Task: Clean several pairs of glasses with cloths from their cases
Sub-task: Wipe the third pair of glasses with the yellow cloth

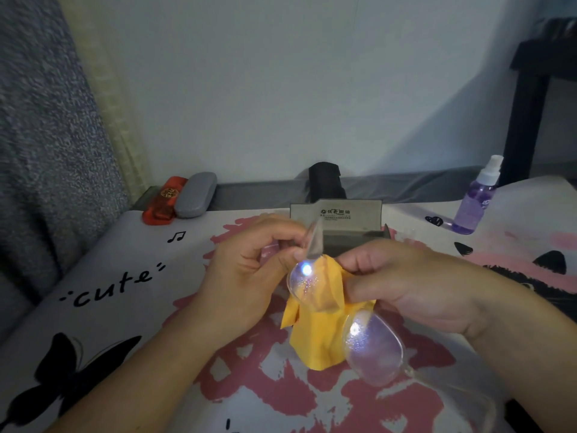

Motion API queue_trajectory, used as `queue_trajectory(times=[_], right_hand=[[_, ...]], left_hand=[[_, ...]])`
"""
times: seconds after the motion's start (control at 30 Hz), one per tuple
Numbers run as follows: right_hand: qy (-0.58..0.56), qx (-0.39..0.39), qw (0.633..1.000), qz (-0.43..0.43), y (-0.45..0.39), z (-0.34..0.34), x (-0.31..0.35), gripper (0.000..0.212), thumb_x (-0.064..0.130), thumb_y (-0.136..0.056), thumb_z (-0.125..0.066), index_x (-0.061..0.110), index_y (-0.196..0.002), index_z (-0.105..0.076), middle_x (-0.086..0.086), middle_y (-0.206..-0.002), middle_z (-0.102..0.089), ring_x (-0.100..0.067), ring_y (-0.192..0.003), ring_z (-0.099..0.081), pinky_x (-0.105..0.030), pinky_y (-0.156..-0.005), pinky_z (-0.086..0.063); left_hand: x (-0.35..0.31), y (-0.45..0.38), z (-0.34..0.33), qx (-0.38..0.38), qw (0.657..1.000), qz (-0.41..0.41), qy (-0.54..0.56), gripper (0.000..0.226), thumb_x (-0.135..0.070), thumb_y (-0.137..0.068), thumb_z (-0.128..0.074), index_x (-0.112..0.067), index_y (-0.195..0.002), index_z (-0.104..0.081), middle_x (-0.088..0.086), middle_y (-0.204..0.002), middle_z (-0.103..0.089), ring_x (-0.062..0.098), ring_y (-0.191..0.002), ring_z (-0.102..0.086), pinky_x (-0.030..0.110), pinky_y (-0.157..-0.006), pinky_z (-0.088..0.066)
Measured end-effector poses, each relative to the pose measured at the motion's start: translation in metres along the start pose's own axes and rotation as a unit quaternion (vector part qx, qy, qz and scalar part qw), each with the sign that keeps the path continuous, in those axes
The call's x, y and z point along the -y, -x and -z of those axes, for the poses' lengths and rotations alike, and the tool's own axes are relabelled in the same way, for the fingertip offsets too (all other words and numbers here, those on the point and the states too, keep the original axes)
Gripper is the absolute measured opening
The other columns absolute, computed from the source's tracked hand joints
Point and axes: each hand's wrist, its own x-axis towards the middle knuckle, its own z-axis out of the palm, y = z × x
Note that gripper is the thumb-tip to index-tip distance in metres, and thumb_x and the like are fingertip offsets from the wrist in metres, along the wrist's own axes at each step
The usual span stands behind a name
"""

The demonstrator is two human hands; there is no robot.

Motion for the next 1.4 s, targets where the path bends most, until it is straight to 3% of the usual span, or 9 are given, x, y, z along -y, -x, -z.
queue_trajectory(times=[0.3,0.47,0.6,0.73,0.83,1.0,1.13,1.23,1.4], right_hand=[[-0.016,-0.09,0.996,-0.004,-0.006,-0.015,0.001,0.016,0.022,-0.09,-0.075,0.015,-0.077,-0.075,-0.005,-0.074,-0.072,-0.013,-0.069,-0.065,-0.028,-0.069,-0.049],[-0.017,-0.11,0.994,0.022,-0.009,-0.017,-0.004,0.021,0.032,-0.098,-0.066,0.02,-0.085,-0.078,-0.012,-0.09,-0.077,-0.019,-0.081,-0.069,-0.046,-0.085,-0.055],[-0.129,-0.013,0.99,0.058,-0.008,-0.012,-0.004,0.02,0.004,-0.091,-0.066,0.004,-0.11,-0.072,-0.013,-0.105,-0.075,-0.021,-0.097,-0.069,-0.035,-0.09,-0.054],[-0.149,0.018,0.988,0.05,-0.009,-0.009,-0.007,0.033,-0.003,-0.077,-0.062,0.004,-0.108,-0.07,-0.009,-0.095,-0.071,-0.018,-0.089,-0.068,-0.029,-0.08,-0.052],[-0.122,-0.037,0.99,0.055,-0.011,-0.017,-0.007,0.018,0.005,-0.072,-0.069,0.013,-0.088,-0.073,-0.006,-0.082,-0.073,-0.018,-0.08,-0.07,-0.029,-0.074,-0.054],[0.008,-0.134,0.99,0.045,-0.018,-0.023,-0.01,0.026,0.041,-0.089,-0.068,0.016,-0.094,-0.073,-0.01,-0.093,-0.077,-0.033,-0.093,-0.074,-0.057,-0.092,-0.056],[-0.111,-0.034,0.992,0.045,-0.011,-0.017,-0.008,0.017,0.017,-0.093,-0.067,0.004,-0.103,-0.071,-0.01,-0.097,-0.072,-0.022,-0.089,-0.069,-0.036,-0.085,-0.056],[-0.165,0.032,0.985,0.05,-0.009,-0.01,-0.008,0.032,0.001,-0.084,-0.061,-0.005,-0.116,-0.065,-0.016,-0.104,-0.068,-0.024,-0.095,-0.066,-0.035,-0.086,-0.055],[-0.082,-0.065,0.994,0.04,-0.011,-0.016,-0.006,0.003,0.007,-0.087,-0.075,0.009,-0.089,-0.073,-0.007,-0.084,-0.073,-0.016,-0.079,-0.068,-0.031,-0.076,-0.054]], left_hand=[[0.002,0.0,-0.003,0.006,0.998,0.041,0.052,0.027,-0.019,-0.092,-0.066,-0.044,-0.1,-0.073,-0.013,-0.095,-0.072,0.015,-0.088,-0.068,0.029,-0.08,-0.057],[0.003,0.0,-0.003,-0.001,0.998,0.039,0.047,0.026,-0.01,-0.091,-0.068,-0.034,-0.097,-0.074,-0.012,-0.095,-0.073,0.016,-0.089,-0.069,0.03,-0.081,-0.057],[0.0,0.0,-0.003,-0.023,0.999,0.012,0.031,0.036,-0.003,-0.089,-0.068,-0.038,-0.093,-0.072,-0.014,-0.094,-0.072,0.016,-0.089,-0.068,0.029,-0.081,-0.055],[0.0,0.0,-0.005,-0.003,0.999,-0.008,0.035,0.022,-0.012,-0.091,-0.067,-0.033,-0.096,-0.073,-0.015,-0.098,-0.071,0.015,-0.093,-0.068,0.027,-0.082,-0.053],[0.002,0.0,-0.006,0.005,0.998,0.014,0.067,0.022,-0.016,-0.09,-0.067,-0.034,-0.101,-0.076,-0.013,-0.098,-0.073,0.01,-0.092,-0.069,0.021,-0.082,-0.052],[0.005,-0.001,-0.006,0.009,0.997,0.015,0.069,0.017,-0.016,-0.09,-0.067,-0.026,-0.103,-0.075,-0.01,-0.095,-0.073,0.015,-0.09,-0.068,0.027,-0.083,-0.053],[0.002,-0.002,-0.005,0.016,0.998,-0.013,0.052,0.035,-0.01,-0.092,-0.07,-0.043,-0.099,-0.074,-0.016,-0.095,-0.072,0.015,-0.089,-0.068,0.029,-0.083,-0.054],[0.001,-0.003,-0.003,0.011,0.999,-0.03,0.039,0.043,-0.005,-0.09,-0.066,-0.046,-0.098,-0.073,-0.016,-0.096,-0.071,0.015,-0.09,-0.068,0.029,-0.082,-0.054],[0.003,0.0,-0.007,0.029,0.996,0.014,0.086,0.019,-0.011,-0.092,-0.07,-0.027,-0.101,-0.077,-0.008,-0.096,-0.073,0.017,-0.089,-0.069,0.028,-0.081,-0.052]])
